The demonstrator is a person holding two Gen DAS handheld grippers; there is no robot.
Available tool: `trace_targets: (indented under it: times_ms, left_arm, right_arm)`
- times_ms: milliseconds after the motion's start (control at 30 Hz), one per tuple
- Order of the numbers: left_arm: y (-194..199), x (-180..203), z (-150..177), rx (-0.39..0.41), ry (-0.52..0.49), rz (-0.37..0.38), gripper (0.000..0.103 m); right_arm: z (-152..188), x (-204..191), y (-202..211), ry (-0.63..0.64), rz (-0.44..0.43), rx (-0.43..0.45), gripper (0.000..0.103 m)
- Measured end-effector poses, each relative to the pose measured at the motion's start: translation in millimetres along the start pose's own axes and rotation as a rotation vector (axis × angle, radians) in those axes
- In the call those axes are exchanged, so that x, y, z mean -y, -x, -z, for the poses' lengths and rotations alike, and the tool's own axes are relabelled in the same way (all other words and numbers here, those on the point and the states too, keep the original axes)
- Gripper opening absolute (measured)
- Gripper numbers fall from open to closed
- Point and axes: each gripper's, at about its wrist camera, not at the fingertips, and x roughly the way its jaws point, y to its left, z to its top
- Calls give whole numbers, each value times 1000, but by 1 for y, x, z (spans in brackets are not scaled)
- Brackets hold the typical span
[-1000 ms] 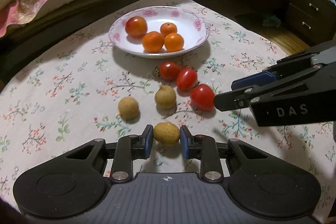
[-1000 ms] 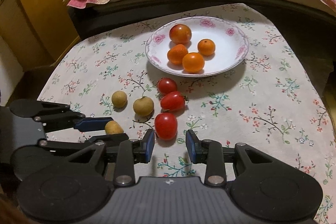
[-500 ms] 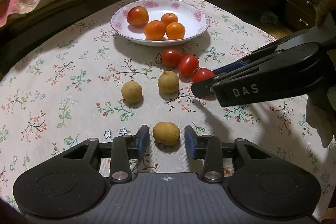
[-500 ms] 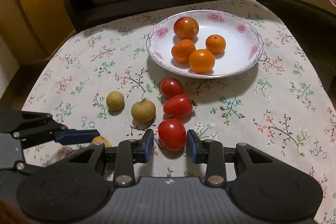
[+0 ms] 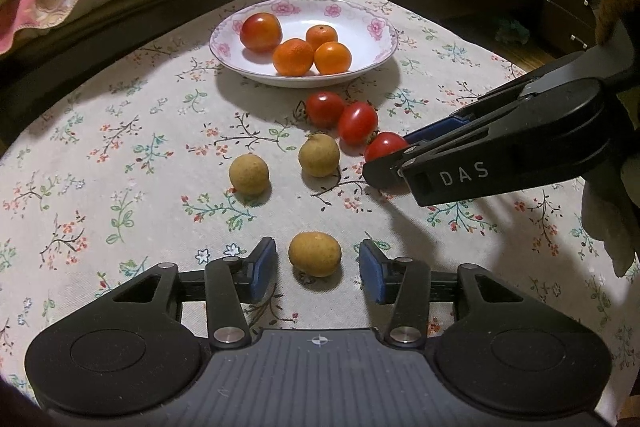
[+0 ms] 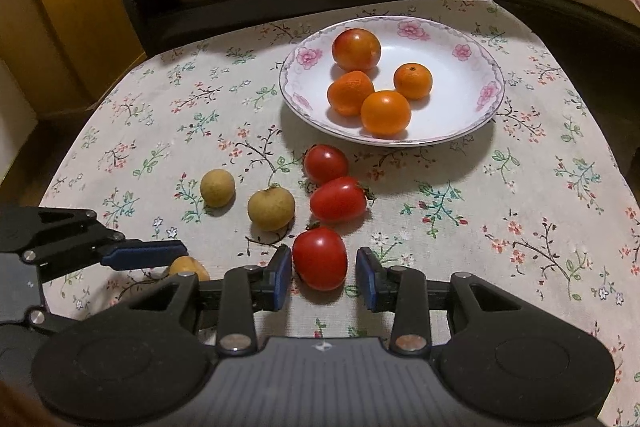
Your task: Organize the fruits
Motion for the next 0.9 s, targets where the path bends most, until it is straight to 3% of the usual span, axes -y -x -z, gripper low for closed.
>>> trace_targets:
  times_ms: [367, 900]
  left_arm:
    - [-1, -1, -1, 4, -2, 7, 36]
    - [5, 1, -12, 43, -1, 8, 35]
  right_arm:
    - [0, -7, 2, 31, 18, -9, 33]
    - [-5, -2, 19, 6, 6, 31, 33]
